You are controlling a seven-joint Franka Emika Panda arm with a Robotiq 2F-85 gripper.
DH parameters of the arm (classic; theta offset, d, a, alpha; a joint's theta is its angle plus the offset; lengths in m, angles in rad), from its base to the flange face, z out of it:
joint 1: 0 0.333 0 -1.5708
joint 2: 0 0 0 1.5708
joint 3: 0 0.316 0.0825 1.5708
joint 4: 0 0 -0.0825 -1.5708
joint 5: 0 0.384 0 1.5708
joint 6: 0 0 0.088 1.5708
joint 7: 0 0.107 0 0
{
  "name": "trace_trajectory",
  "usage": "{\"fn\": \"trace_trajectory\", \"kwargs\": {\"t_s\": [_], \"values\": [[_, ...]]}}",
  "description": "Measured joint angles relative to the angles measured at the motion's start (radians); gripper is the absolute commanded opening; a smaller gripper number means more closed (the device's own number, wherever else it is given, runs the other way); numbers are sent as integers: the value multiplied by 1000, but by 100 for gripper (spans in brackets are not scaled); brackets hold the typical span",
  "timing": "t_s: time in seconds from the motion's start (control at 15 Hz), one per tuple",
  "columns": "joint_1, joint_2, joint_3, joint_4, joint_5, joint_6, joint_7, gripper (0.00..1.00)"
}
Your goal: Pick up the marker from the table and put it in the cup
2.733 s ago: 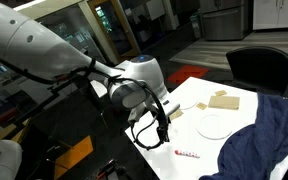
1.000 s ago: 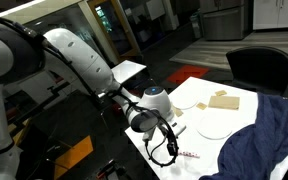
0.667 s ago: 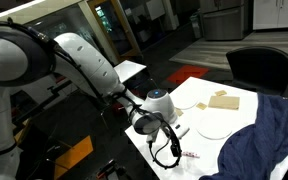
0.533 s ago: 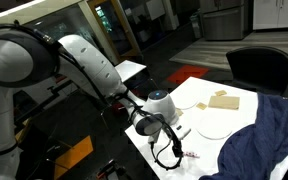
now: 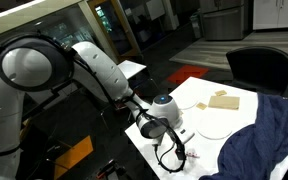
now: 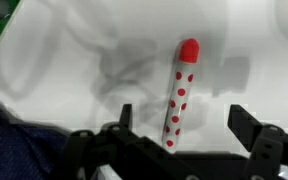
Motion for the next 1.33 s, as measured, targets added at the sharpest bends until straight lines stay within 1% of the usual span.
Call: {"fn": "trace_trajectory", "kwargs": {"t_s": [0.07,0.13,0.2,0.27,0.33,0.4,0.47,0.8,0.87,0.93,1.13,1.33], "values": [[0,12,0,9,4,0,0,72],[-1,24,0,19,7,0,0,70],[-2,36,0,29,10,0,0,65],[-2,47,0,38,13,0,0,68],[-3,58,0,46,15,0,0,60],[-4,68,0,55,17,0,0,43],[-5,77,0,63,19,0,0,41],[-7,102,0,92,21,0,-1,1],[-6,102,0,92,21,0,-1,1],[-4,102,-1,92,21,0,-1,5],[14,91,-2,87,21,0,-3,5],[64,40,-21,54,18,-3,-16,5]]}}
